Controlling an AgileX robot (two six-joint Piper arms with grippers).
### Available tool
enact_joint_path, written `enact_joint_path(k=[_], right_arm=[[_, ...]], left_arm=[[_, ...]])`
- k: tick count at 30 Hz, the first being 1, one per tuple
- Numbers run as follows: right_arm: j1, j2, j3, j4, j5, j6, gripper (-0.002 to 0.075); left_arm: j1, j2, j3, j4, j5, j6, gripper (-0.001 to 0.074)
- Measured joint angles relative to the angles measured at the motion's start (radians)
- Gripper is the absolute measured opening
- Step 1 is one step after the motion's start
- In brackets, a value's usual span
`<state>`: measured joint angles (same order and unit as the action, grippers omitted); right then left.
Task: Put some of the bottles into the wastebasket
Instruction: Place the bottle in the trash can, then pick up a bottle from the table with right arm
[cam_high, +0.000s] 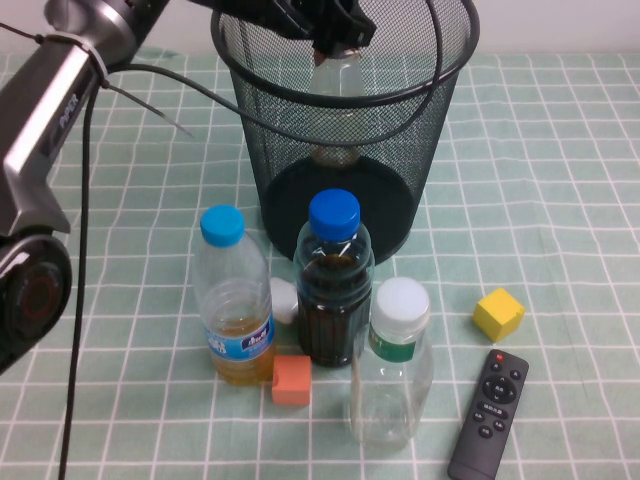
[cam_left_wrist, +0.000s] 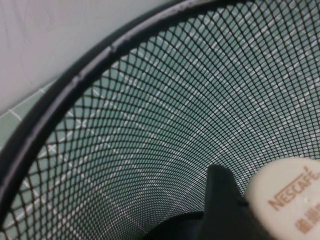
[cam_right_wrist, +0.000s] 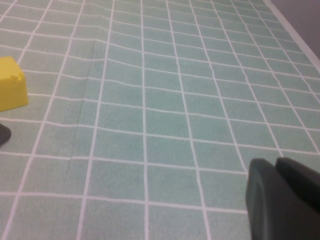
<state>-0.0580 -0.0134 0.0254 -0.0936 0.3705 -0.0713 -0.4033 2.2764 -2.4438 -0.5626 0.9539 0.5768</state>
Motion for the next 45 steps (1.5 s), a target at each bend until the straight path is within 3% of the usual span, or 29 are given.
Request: enact_joint_path(k=[6, 11, 14, 19, 20, 23, 27, 33, 45], right_arm=[[0.0, 0.0, 0.0, 0.0, 0.0, 0.0, -0.0008], [0.0, 0.0, 0.0, 0.0, 0.0, 0.0, -0.0008], [0.0, 0.0, 0.0, 0.0, 0.0, 0.0, -0.0008], [0.0, 0.0, 0.0, 0.0, 0.0, 0.0, -0.0008], [0.0, 0.0, 0.0, 0.0, 0.0, 0.0, -0.0008], [0.0, 0.0, 0.0, 0.0, 0.0, 0.0, -0.0008], [0.0, 0.0, 0.0, 0.0, 0.0, 0.0, -0.0008], [0.0, 0.0, 0.0, 0.0, 0.0, 0.0, -0.0008], [0.0, 0.0, 0.0, 0.0, 0.0, 0.0, -0.0008]], left_arm=[[0.0, -0.031, 0.0, 0.003, 0.005, -0.072, 0.0478], [0.0, -0.108, 0.0, 0.003, 0.033, -0.09, 0.0499], [0.0, -0.182, 0.0, 0.008, 0.084, -0.094, 0.0417], [-0.002, -0.326, 0.0, 0.071, 0.186, -0.093, 0.0108], [-0.002, -0.352, 0.0, 0.089, 0.202, -0.093, 0.0076], [-0.002, -0.445, -0.002, 0.152, 0.252, -0.093, 0.0019], [-0.002, -0.568, 0.042, 0.282, 0.301, -0.126, 0.0001], [-0.002, -0.82, 0.356, 0.516, 0.282, -0.209, -0.0001], [-0.002, -1.485, 1.33, 0.598, -0.211, -0.389, -0.0002]])
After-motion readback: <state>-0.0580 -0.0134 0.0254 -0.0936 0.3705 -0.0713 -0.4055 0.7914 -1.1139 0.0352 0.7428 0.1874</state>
